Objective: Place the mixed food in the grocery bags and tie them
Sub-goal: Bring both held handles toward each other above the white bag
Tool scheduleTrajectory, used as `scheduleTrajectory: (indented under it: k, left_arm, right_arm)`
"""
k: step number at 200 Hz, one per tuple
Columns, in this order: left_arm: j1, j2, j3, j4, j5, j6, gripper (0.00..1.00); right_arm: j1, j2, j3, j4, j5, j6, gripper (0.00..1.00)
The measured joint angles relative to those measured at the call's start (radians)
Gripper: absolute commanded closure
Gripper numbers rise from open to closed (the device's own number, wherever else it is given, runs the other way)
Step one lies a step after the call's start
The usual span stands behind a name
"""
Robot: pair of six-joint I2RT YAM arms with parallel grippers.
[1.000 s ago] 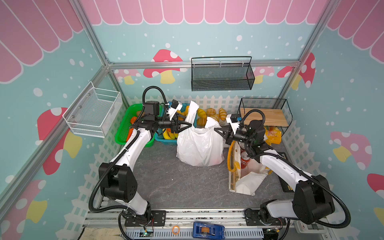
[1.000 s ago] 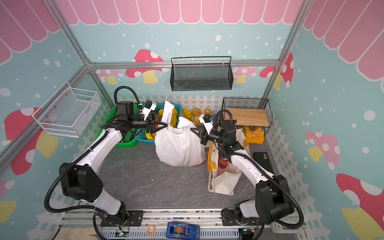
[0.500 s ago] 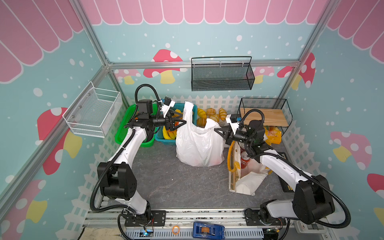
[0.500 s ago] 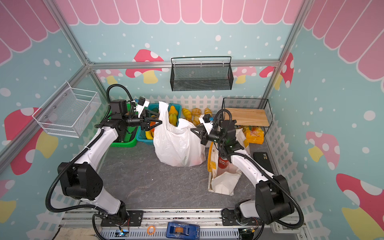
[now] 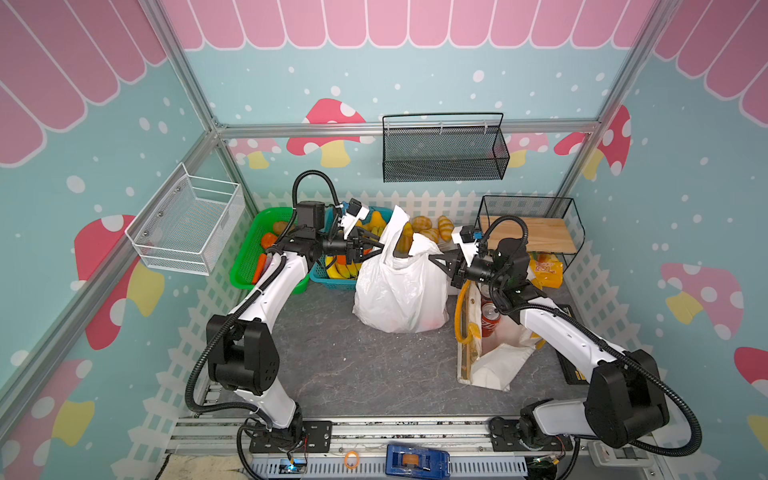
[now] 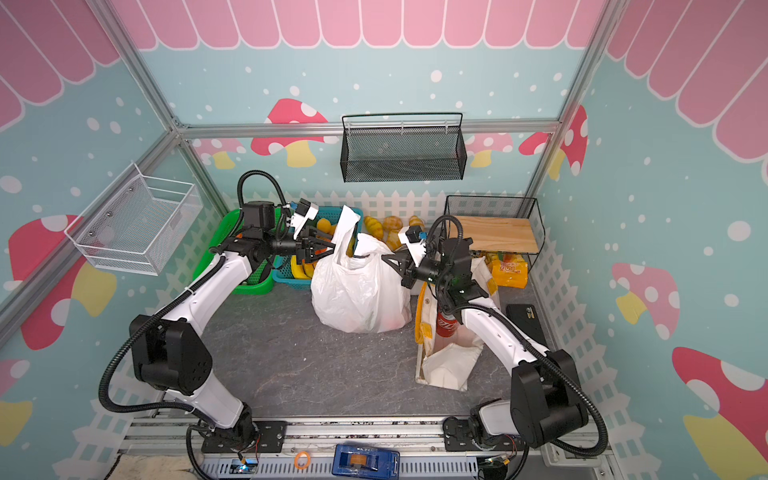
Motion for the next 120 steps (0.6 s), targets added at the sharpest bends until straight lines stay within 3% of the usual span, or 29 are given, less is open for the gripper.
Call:
scheduleTrajectory:
  k: [26, 72, 120]
  left_arm:
    - [-0.003, -0.057, -0.043, 0.001, -0.035, 0.028, 1.0]
    - [-0.092, -0.196, -0.077, -0.096, -0.195, 0.214, 1.0]
    - [-0.275, -0.165, 0.02, -0.309, -0.454, 0.473, 1.0]
  right_arm:
    - [-0.025, 0.026, 0.034, -0.016, 0.028, 0.101, 1.0]
    - [-0.043, 0.043, 0.034, -0.02, 0.06, 0.286, 1.0]
    - [-0.043, 0.064, 0.037, -0.054, 0.064, 0.346, 1.0]
